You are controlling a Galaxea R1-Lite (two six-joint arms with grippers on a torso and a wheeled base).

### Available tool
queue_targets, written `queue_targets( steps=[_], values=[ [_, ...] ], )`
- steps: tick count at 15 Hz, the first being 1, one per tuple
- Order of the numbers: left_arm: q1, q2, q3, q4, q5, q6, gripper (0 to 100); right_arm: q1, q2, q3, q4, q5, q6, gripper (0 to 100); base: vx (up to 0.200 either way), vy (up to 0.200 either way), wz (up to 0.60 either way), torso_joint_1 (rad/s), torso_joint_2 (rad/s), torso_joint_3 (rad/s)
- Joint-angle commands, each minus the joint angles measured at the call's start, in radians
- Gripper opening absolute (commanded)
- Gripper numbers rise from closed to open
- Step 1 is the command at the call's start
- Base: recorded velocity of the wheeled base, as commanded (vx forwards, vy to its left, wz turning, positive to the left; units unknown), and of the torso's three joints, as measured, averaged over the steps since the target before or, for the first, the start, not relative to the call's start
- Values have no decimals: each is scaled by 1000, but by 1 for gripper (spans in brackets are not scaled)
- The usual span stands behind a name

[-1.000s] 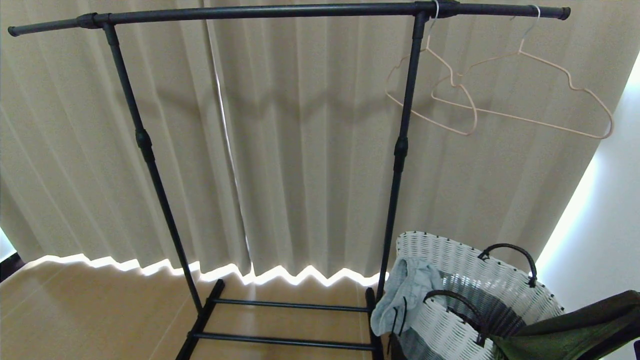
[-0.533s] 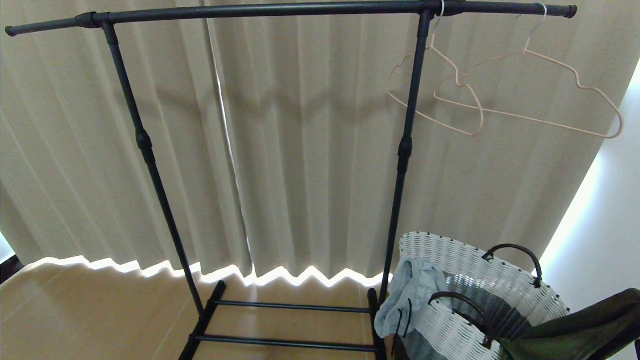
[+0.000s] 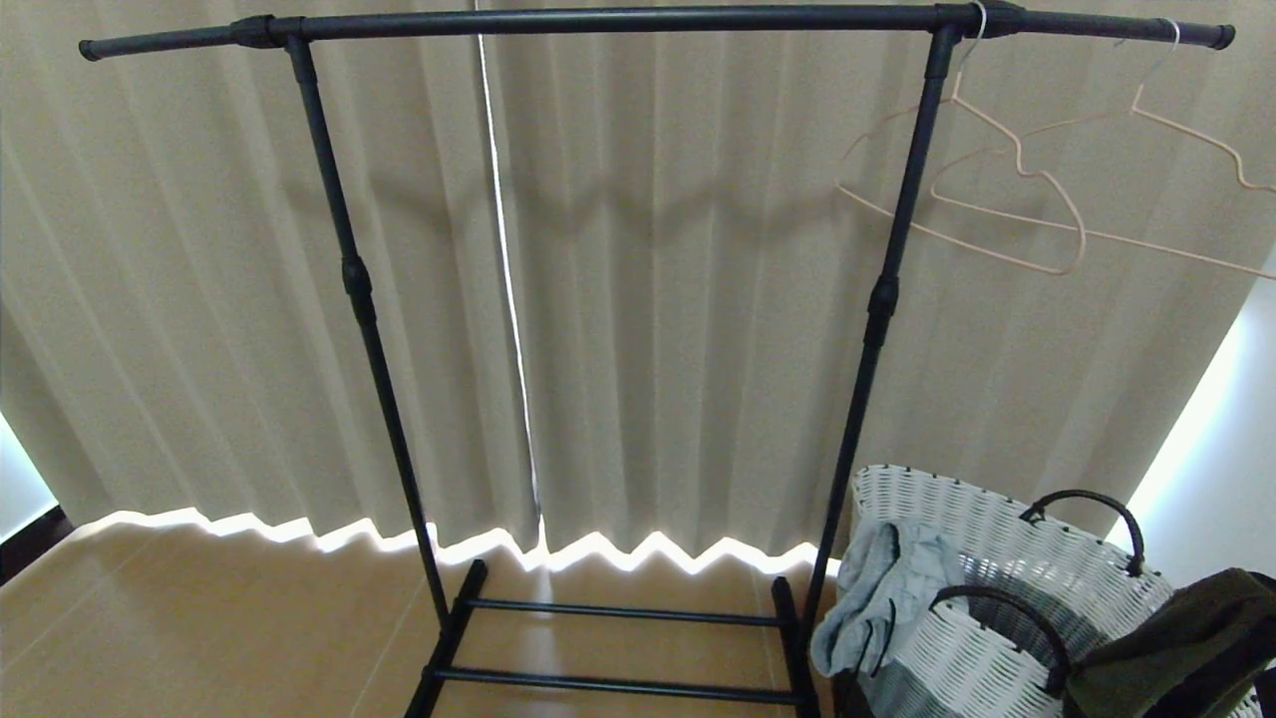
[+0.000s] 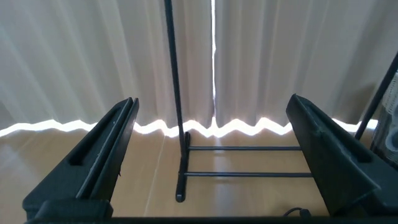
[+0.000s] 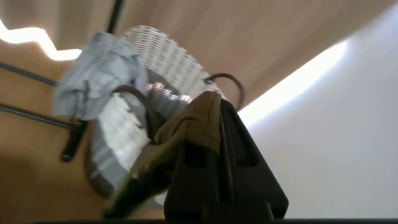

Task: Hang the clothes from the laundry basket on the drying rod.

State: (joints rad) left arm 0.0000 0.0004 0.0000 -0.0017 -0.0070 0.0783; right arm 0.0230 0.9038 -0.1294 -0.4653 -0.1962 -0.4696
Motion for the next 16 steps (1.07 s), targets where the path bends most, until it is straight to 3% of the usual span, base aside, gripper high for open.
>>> queue_targets(
  steps=[1, 3, 8, 10, 11, 14, 15, 16],
  values=[
    [0, 1, 0, -1, -1, 6, 100, 14, 10, -67, 56, 63, 0, 0, 0, 0, 0, 0, 0, 0],
    [0, 1, 0, -1, -1, 6, 100, 84, 29, -141, 109, 107, 3, 0, 0, 0, 0, 0, 0, 0],
    [0, 1, -3, -3, -16, 9, 100, 314, 171, -343, 113, 109, 23, 0, 0, 0, 0, 0, 0, 0],
    [-2, 13, -106, 0, -177, 5, 100, 442, 247, -452, 113, 107, 78, 0, 0, 0, 0, 0, 0, 0],
    [-2, 73, -170, -1, -254, 5, 100, 500, 276, -495, 111, 107, 115, 0, 0, 0, 0, 0, 0, 0],
    [-17, 417, -403, -55, -366, 11, 100, 583, 334, -573, 102, 109, 167, 0, 0, 0, 0, 0, 0, 0],
    [-31, 498, -451, -81, -383, 12, 100, 589, 343, -579, 100, 109, 174, 0, 0, 0, 0, 0, 0, 0],
    [-83, 673, -551, -121, -387, 34, 100, 609, 346, -592, 100, 110, 193, 0, 0, 0, 0, 0, 0, 0]
  ],
)
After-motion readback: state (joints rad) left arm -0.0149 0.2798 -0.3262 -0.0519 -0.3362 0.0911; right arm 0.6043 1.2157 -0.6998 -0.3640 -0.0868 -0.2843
